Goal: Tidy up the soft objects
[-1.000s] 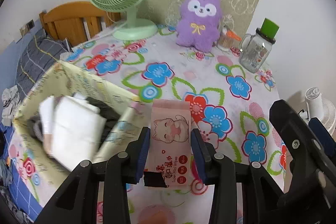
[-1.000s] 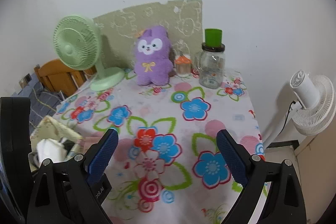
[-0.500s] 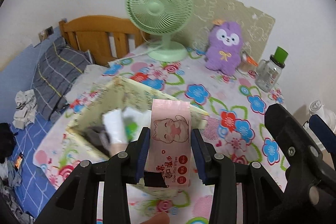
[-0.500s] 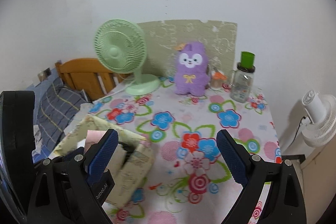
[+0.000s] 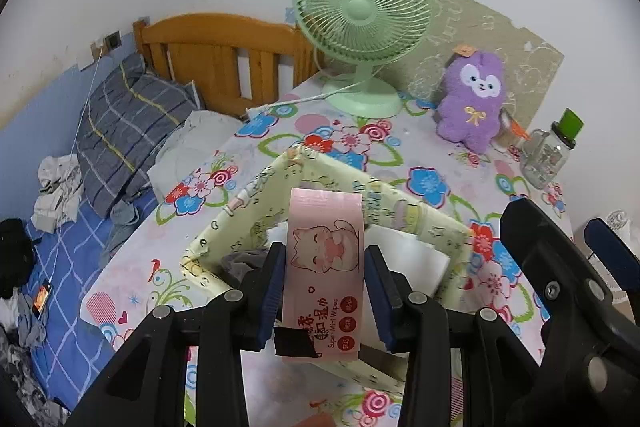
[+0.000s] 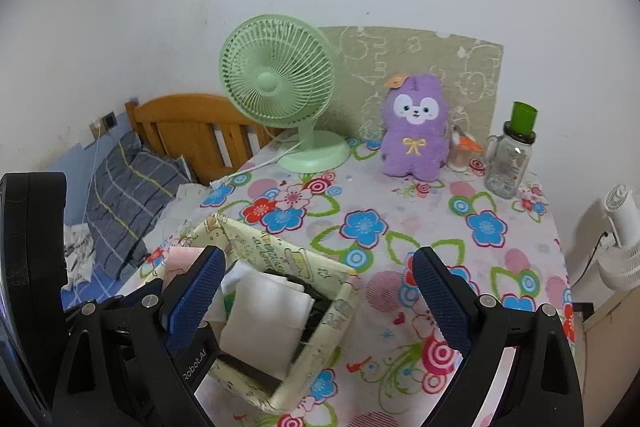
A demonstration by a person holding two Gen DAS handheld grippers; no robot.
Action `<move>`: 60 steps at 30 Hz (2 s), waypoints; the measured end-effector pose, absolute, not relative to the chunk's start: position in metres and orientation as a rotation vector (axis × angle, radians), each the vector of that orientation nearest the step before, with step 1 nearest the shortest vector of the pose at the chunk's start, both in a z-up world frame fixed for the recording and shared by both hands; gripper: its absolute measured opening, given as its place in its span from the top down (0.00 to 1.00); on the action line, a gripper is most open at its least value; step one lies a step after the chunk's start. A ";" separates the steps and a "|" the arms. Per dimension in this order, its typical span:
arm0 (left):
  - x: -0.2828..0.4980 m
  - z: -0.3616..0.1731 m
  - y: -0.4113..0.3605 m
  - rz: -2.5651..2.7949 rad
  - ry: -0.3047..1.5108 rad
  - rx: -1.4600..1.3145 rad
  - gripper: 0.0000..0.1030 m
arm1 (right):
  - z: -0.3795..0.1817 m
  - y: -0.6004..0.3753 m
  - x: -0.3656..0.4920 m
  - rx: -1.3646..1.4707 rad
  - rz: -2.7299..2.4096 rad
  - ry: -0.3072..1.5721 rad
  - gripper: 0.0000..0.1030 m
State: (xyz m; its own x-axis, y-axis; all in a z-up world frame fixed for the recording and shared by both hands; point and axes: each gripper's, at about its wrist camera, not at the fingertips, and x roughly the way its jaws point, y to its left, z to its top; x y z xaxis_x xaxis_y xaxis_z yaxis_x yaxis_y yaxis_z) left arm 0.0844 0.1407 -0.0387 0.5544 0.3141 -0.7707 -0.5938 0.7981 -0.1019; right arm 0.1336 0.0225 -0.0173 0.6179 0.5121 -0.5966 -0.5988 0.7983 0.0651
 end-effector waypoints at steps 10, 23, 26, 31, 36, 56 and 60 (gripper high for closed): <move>0.087 -0.051 0.160 0.540 0.850 -0.366 0.21 | -0.030 0.047 0.140 -0.175 0.666 0.666 0.06; 0.085 -0.048 0.162 0.526 0.829 -0.350 0.20 | -0.027 0.048 0.140 -0.177 0.659 0.657 0.06; 0.083 -0.044 0.157 0.516 0.816 -0.344 0.20 | -0.023 0.041 0.137 -0.168 0.652 0.645 0.06; 0.081 -0.034 0.142 0.472 0.792 -0.331 0.20 | -0.014 0.022 0.129 -0.151 0.633 0.625 0.06; 0.081 -0.026 0.123 0.406 0.776 -0.317 0.20 | -0.006 -0.001 0.123 -0.138 0.602 0.604 0.06; 0.054 0.015 0.027 0.191 0.634 -0.185 0.14 | 0.030 -0.114 0.068 -0.071 0.440 0.464 0.06; 0.045 0.022 0.015 0.154 0.598 -0.172 0.13 | 0.037 -0.132 0.054 -0.074 0.402 0.430 0.06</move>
